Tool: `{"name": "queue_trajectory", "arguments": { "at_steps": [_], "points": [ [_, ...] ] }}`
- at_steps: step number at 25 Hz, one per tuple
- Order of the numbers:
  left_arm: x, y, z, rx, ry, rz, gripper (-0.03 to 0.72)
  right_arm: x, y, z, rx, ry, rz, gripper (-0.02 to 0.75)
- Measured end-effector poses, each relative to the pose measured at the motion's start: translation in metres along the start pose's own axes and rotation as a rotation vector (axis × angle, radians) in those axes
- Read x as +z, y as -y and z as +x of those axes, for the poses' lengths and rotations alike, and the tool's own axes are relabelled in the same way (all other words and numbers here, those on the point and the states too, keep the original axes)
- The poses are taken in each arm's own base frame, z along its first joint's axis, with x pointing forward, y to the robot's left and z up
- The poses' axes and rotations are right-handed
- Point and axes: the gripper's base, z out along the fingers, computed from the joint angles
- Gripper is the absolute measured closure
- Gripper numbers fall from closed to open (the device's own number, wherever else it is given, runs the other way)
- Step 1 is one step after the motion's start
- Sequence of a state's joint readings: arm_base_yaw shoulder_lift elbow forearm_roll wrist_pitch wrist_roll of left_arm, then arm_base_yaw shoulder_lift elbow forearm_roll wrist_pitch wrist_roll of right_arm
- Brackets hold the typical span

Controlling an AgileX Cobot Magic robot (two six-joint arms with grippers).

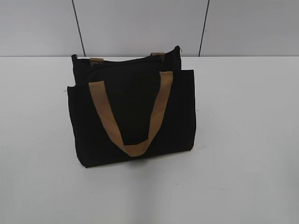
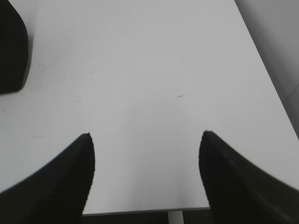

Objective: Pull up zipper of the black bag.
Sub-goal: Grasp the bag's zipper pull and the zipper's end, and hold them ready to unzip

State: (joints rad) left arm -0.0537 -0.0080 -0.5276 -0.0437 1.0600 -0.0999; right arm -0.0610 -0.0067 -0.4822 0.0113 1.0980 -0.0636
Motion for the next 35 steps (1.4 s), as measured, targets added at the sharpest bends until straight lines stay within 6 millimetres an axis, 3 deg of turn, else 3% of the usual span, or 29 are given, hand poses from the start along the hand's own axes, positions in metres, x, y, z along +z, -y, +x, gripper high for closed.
{"name": "queue_trajectory", "arguments": {
  "at_steps": [16,21,30,35],
  "points": [
    [0.000,0.000,0.000,-0.001,0.002,0.001,0.459,0.000,0.000,0.000,0.000,0.000,0.001,0.198],
    [0.004,0.006,-0.027,-0.016,0.099,0.041,0.452,0.000,0.000,0.000,0.000,0.000,0.001,0.198],
    [0.042,0.015,-0.071,0.101,0.281,0.120,0.396,0.000,0.000,0.000,0.000,0.000,0.001,0.198],
    [0.078,0.014,-0.064,0.073,0.316,0.134,0.323,0.000,0.000,0.000,0.000,0.000,0.001,0.198]
  ]
}}
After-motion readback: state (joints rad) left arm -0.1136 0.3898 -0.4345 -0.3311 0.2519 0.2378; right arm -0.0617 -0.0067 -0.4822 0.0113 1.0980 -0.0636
